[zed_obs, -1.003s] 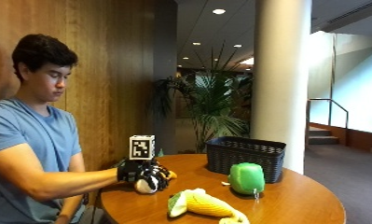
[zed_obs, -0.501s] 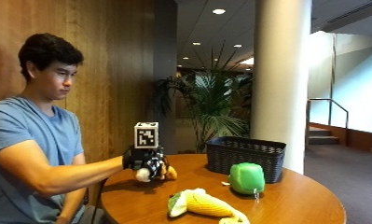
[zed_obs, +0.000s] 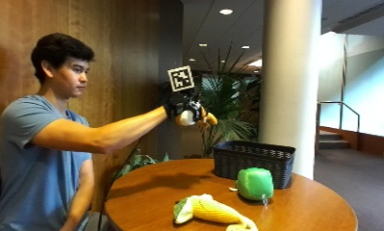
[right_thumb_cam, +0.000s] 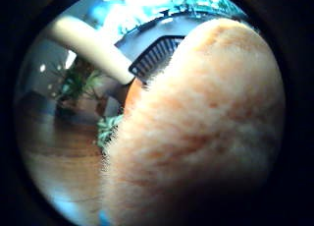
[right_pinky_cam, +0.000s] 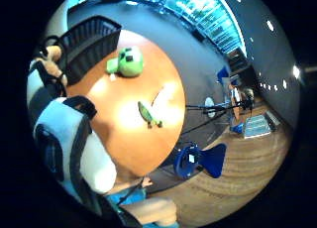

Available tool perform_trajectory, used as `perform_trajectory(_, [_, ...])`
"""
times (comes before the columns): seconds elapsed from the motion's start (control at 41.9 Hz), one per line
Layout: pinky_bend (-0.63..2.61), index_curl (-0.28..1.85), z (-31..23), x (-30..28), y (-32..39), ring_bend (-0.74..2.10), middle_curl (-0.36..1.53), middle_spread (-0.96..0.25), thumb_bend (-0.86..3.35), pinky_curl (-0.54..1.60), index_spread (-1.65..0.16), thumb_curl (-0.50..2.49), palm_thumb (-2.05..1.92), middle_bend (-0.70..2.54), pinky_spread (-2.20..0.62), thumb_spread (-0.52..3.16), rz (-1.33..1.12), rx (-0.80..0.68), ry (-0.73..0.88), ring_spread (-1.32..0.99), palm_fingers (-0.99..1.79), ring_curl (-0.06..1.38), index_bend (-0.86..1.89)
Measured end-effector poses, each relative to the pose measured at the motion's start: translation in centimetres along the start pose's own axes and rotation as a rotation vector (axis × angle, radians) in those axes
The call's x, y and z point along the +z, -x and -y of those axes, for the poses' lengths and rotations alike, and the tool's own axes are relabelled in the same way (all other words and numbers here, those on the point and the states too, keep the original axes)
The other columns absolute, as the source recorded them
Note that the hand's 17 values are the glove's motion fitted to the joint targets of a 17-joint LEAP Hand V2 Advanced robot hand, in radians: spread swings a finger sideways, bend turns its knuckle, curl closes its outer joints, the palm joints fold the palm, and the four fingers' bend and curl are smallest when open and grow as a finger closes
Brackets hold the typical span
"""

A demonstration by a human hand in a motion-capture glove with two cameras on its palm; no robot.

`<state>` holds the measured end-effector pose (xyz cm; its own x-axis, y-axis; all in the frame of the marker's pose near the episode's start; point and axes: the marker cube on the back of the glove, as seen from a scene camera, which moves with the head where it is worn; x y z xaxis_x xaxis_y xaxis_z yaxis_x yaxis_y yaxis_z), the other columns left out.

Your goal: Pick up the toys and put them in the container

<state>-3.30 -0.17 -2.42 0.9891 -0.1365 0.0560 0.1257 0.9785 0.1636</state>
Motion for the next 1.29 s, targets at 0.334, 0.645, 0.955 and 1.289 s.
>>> perform_trajectory(0.334, [1.03, 0.00, 11.3, -1.3, 5.7, 1.32, 0.61, -0.39, 0.09, 0.40, -0.34, 0.58, 0.58, 0.81, -0.41, 1.00, -0.044, 0.015, -0.064, -0.36, 1.06, 0.50, 0.13])
perform_trajectory(0.645, [1.01, 0.00, 22.3, -1.6, 12.2, 1.31, 0.64, -0.41, 0.04, 0.40, -0.34, 0.63, 0.59, 0.78, -0.41, 0.97, 0.010, 0.071, -0.139, -0.36, 1.06, 0.49, 0.13])
perform_trajectory(0.955, [1.01, 0.00, 28.4, 2.5, 17.0, 1.29, 0.68, -0.41, 0.01, 0.41, -0.33, 0.67, 0.62, 0.73, -0.41, 0.99, 0.002, -0.014, -0.109, -0.36, 1.06, 0.48, 0.13])
perform_trajectory(1.289, [1.02, 0.00, 28.0, 8.7, 12.4, 1.24, 0.67, -0.37, -0.03, 0.42, -0.31, 0.63, 0.49, 0.57, -0.40, 1.12, 0.186, 0.032, 0.029, -0.37, 0.94, 0.46, 0.13])
